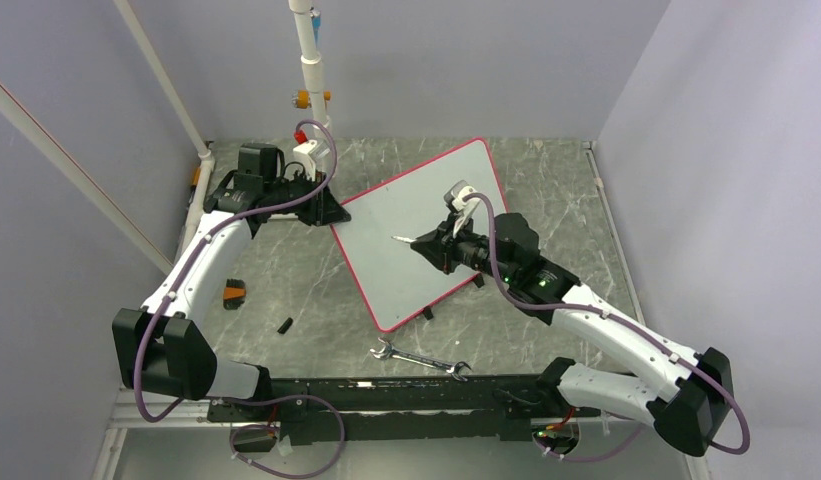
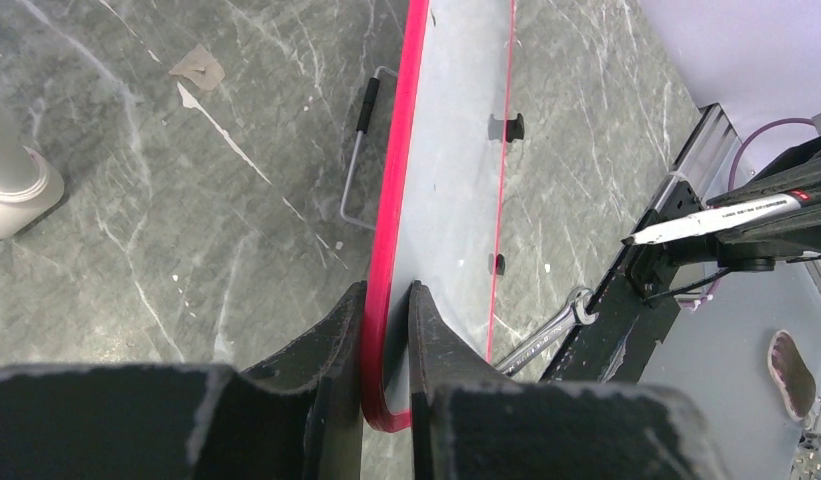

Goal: Write a sentence on the whiteboard

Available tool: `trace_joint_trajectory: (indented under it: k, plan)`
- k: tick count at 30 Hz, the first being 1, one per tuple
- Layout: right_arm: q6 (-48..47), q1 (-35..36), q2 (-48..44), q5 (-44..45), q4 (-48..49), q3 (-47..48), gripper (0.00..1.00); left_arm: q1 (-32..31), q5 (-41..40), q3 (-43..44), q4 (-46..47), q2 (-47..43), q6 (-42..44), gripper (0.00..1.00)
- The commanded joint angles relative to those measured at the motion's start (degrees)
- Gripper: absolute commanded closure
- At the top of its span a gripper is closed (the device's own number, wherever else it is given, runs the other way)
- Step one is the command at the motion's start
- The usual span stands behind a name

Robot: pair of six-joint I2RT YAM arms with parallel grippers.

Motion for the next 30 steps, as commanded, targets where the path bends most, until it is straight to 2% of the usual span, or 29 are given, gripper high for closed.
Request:
trace_joint_trajectory:
  k: [1,14,30]
  plan:
    - [-4.38,1.76,-0.07,5.89,5.94,2.25,1.00,0.00,-8.23,-0.01,1.02,-0.31,5.48,1.00]
    - [-8.03,5.56,2.97,7.80,10.65,1.19,1.00,0.00,-8.79,0.01,0.67,-0.17,5.88,1.00]
    - [-7.46,8.83,13.11,11.10,12.74,7.41,1.00,0.00,-8.29,-0.71,1.14,-1.00,6.21,1.00]
